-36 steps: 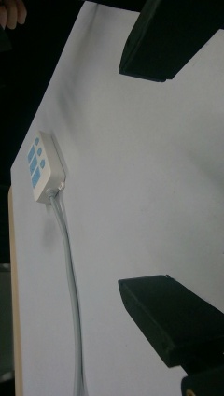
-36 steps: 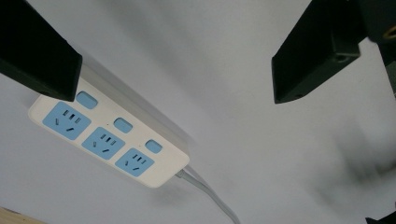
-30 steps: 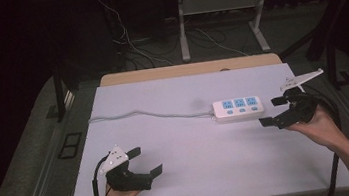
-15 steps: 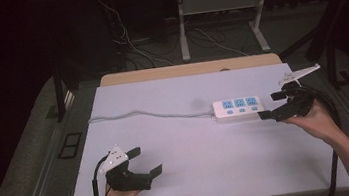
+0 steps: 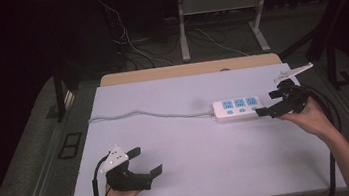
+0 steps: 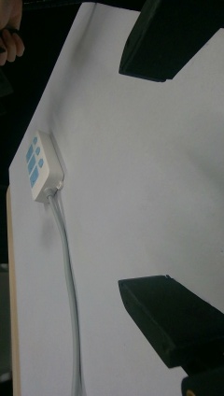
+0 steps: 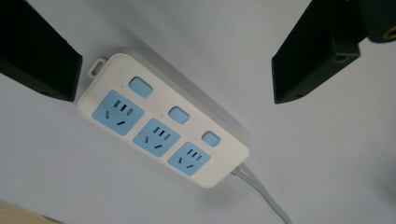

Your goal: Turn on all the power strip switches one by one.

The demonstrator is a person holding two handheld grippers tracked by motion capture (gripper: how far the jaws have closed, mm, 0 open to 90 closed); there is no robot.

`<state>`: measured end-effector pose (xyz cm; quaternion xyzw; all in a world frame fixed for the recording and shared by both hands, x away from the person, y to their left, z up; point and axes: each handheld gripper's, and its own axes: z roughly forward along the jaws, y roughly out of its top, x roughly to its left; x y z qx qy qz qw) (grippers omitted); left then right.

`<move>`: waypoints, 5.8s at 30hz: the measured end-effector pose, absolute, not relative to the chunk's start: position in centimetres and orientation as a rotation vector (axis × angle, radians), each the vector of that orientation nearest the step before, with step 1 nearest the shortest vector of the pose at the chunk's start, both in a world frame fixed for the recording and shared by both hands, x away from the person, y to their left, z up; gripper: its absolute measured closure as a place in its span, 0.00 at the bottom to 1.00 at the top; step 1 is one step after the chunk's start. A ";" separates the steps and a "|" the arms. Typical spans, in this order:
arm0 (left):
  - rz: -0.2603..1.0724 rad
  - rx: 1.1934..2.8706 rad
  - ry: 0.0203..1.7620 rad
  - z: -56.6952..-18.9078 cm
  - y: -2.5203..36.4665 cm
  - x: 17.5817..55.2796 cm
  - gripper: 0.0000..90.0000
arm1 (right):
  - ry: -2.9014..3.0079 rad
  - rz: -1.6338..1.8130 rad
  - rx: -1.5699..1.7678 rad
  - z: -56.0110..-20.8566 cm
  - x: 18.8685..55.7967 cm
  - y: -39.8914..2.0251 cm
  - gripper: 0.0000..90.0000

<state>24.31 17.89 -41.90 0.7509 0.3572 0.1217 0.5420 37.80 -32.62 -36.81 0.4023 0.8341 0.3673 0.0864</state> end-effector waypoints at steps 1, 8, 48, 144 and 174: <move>0.289 1.785 0.847 -41.9 17.9 24.3 0.00 | 2.494 1.094 1.193 -36.9 38.0 -32.7 0.15; 0.289 1.781 0.850 -41.9 17.9 24.3 0.00 | 2.519 1.069 1.214 -37.4 38.9 -32.8 0.28; 0.292 1.776 0.850 -41.9 18.0 24.3 0.00 | 2.523 1.043 1.268 -40.8 42.0 -32.5 1.00; 0.293 1.782 0.849 -41.8 18.2 24.2 0.00 | 2.480 1.162 1.255 -37.1 42.2 -33.0 1.00; 0.291 1.781 0.848 -41.8 18.2 24.2 0.00 | 2.563 1.090 1.210 -38.1 43.2 -30.0 1.00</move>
